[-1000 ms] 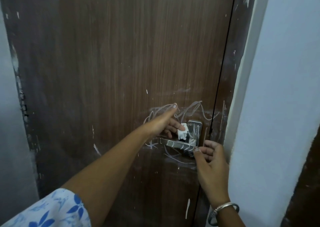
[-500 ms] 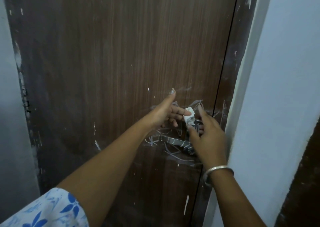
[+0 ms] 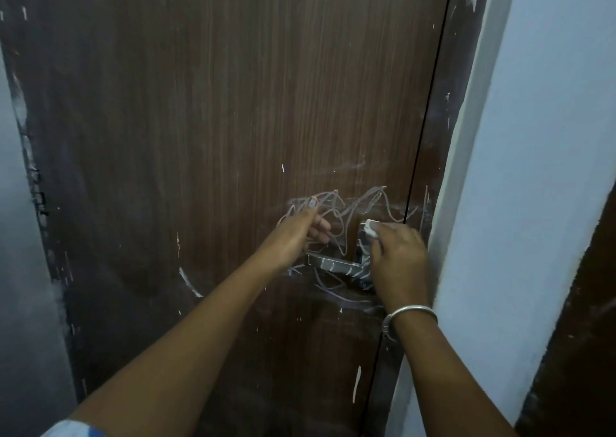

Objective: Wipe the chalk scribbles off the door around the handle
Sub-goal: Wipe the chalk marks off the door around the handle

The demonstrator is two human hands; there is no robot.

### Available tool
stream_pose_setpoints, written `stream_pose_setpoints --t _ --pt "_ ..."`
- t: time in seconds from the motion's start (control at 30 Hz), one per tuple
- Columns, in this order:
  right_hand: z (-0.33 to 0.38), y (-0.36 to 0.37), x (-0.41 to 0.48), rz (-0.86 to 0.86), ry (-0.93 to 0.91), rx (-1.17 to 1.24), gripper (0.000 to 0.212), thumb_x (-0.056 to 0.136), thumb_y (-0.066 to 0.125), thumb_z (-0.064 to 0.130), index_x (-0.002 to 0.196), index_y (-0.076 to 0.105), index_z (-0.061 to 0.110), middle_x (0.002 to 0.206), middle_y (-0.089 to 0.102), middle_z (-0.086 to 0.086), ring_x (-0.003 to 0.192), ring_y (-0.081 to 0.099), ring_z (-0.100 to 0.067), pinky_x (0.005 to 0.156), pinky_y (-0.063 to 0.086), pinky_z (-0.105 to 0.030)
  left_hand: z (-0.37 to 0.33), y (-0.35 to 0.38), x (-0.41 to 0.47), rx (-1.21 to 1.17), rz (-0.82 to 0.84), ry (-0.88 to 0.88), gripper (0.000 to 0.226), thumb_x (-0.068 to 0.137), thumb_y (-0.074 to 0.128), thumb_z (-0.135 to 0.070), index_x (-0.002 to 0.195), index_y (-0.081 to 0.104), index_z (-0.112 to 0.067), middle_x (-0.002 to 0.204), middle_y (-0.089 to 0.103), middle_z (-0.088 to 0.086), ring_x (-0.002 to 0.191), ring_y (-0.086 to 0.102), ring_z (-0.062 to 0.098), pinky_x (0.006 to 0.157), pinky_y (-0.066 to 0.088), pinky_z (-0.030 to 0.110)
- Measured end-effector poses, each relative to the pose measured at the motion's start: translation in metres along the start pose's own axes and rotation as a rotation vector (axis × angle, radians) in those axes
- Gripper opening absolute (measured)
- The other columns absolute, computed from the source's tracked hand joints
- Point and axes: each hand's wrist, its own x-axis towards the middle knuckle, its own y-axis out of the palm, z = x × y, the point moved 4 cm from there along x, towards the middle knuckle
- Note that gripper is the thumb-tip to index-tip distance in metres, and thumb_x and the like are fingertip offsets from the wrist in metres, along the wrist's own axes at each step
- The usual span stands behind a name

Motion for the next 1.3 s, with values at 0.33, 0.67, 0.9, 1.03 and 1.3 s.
stream_pose_setpoints --t 0.33,0.67,0.9,1.03,1.3 --pt "-0.001 0.004 -0.003 0.089 -0.013 -0.158 0.016 0.068 0.075 -0.005 0.083 0.071 -0.002 0.067 0.064 -0.017 0.058 0.059 -0.030 0.052 0.051 -0.032 0.022 0.003 -0.012 0.077 -0.029 -0.041 0.045 0.099 0.019 -0.045 0.092 0.061 -0.031 0.096 0.059 -0.017 0.091 0.054 -0.001 0.071 0.036 0.019" --pt "0.002 0.000 0.003 0.168 -0.085 -0.213 0.019 0.065 0.076 -0.006 0.083 0.072 -0.001 0.069 0.065 -0.018 0.057 0.061 -0.030 0.054 0.046 -0.025 0.034 0.002 -0.023 0.126 0.030 -0.100 0.042 0.094 0.019 -0.055 0.107 0.055 -0.039 0.138 0.047 -0.001 0.135 0.031 0.023 0.111 0.025 0.051" --pt "0.006 0.000 0.002 0.127 -0.079 -0.159 0.017 0.066 0.075 -0.007 0.082 0.071 -0.004 0.069 0.066 -0.020 0.058 0.062 -0.031 0.056 0.052 -0.030 0.034 0.000 -0.026 0.151 0.016 -0.144 0.064 0.087 0.019 -0.065 0.130 0.049 -0.028 0.145 0.040 0.000 0.138 0.026 0.027 0.111 0.023 0.053" --pt "0.011 0.004 0.010 0.307 -0.226 -0.242 0.021 0.064 0.076 -0.008 0.083 0.072 0.000 0.069 0.065 -0.017 0.059 0.060 -0.029 0.055 0.049 -0.028 0.035 0.005 -0.027 0.159 0.023 -0.164 0.083 0.075 0.015 -0.073 0.137 0.043 -0.026 0.149 0.036 -0.001 0.141 0.021 0.026 0.114 0.015 0.051" --pt "0.003 0.001 0.016 0.513 -0.258 -0.377 0.027 0.077 0.064 -0.003 0.101 0.068 0.010 0.099 0.058 -0.010 0.087 0.056 -0.023 0.071 0.041 -0.022 0.030 0.013 -0.032 0.141 0.029 -0.182 0.051 0.091 0.019 -0.060 0.130 0.042 -0.035 0.149 0.032 -0.002 0.142 0.009 0.026 0.102 0.017 0.041"
